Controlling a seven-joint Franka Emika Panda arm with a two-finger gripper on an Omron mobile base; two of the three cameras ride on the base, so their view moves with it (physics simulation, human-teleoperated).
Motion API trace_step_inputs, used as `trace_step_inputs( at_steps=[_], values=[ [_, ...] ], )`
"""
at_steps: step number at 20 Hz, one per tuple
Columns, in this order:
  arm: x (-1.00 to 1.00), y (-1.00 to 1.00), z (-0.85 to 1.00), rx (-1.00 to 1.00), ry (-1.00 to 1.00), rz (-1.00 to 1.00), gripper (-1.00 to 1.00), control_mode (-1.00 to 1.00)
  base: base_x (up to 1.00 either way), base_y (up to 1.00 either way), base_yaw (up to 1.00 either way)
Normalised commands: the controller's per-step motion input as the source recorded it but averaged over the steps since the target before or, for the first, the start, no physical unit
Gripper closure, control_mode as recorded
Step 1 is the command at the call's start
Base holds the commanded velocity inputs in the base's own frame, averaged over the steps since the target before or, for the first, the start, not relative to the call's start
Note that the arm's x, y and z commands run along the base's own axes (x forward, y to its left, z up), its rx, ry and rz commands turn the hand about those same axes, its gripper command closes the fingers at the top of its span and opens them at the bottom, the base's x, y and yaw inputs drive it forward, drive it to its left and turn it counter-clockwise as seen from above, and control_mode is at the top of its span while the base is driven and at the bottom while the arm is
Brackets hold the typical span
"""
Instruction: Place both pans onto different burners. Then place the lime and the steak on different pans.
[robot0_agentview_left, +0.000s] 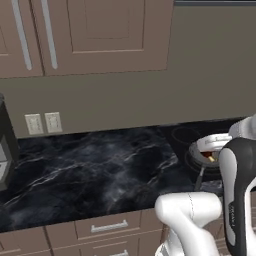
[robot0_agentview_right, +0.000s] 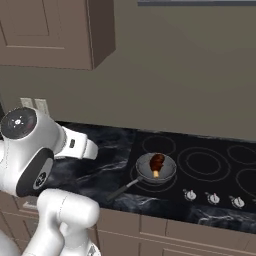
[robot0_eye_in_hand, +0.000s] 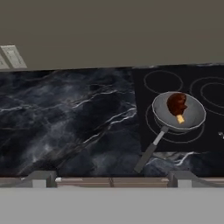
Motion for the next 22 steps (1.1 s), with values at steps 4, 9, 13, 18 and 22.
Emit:
trace_step_inputs(
  at_steps=[4,9,13,18,22],
  values=[
    [0.00,0.00,0.00,0.00,0.00,0.00,-1.00,1.00,-0.16,-0.67,0.01],
    [0.00,0.00,0.00,0.00,0.00,0.00,-1.00,1.00,-0.22,-0.77,0.00],
    [0.00,0.00,0.00,0.00,0.00,0.00,-1.00,1.00,-0.18,-0.86,0.00],
    [0.00,0.00,0.00,0.00,0.00,0.00,-1.00,1.00,-0.18,-0.91,0.00],
    [0.00,0.00,0.00,0.00,0.00,0.00,-1.00,1.00,-0.05,-0.87,0.00]
  ],
)
